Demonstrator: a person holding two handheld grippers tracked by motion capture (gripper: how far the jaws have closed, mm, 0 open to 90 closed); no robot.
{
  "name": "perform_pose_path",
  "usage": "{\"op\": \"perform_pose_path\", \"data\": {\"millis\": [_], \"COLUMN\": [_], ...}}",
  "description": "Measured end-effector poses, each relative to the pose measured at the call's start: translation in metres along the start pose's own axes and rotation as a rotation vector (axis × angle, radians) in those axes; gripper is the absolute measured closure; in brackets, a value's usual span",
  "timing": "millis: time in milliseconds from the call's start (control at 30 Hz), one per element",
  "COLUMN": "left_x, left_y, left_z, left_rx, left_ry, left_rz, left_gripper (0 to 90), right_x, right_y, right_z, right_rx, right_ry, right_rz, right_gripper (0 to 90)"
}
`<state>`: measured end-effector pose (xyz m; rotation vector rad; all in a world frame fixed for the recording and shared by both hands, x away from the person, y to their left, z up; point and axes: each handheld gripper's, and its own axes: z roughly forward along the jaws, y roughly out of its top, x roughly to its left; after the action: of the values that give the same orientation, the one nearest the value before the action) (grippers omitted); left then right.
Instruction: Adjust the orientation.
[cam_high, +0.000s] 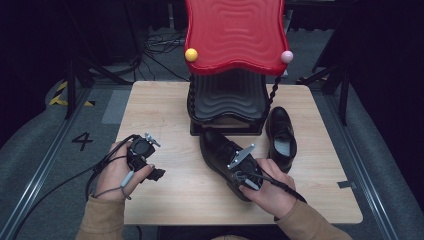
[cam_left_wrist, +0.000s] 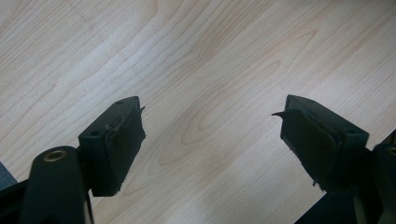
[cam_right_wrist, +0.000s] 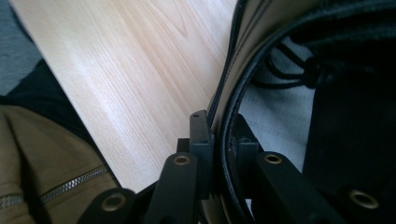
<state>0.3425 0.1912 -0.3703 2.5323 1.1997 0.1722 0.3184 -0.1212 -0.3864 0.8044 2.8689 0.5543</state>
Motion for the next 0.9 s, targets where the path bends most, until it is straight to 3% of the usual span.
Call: {"op": "perform_pose_path", "data": {"millis": [133,200,300,467,733,833,900], "left_x": [0.0,0.0,-0.001,0.0,0.001,0.001,0.001], "left_y": [0.0,0.0,0.001,0.003,0.007,0.008,0.008], "left_z": [0.0,0.002,0.002,0.003,0.005,0.006,0.006], "left_rx": [0.001,0.005,0.007,0.007,0.008,0.012,0.009], "left_ry": [0.004,0.003,-0.002,-0.003,-0.003,-0.006,-0.008], "left_rz": [-0.001,0.001,0.008,0.006,0.013,0.021,0.019], "left_gripper": [21.8,21.7,21.7,21.7,21.5,21.5,21.5], "right_x": [0.007,0.009,0.01,0.005,-0.002,-0.01,-0.016], "right_y": [-0.006,-0.006,-0.006,-0.009,-0.015,-0.018,-0.02], "right_z": [0.011,0.014,0.016,0.016,0.002,-0.009,-0.017], "right_rx": [-0.002,0.0,-0.013,-0.038,-0.101,-0.12,-0.146], "right_ry": [0.034,0.042,0.114,0.162,0.191,0.191,0.2], "right_rz": [0.052,0.049,0.053,0.068,0.052,0.027,0.037], "right_gripper": [81.0,79.9,74.3,69.1,63.0,63.1,63.2]}}
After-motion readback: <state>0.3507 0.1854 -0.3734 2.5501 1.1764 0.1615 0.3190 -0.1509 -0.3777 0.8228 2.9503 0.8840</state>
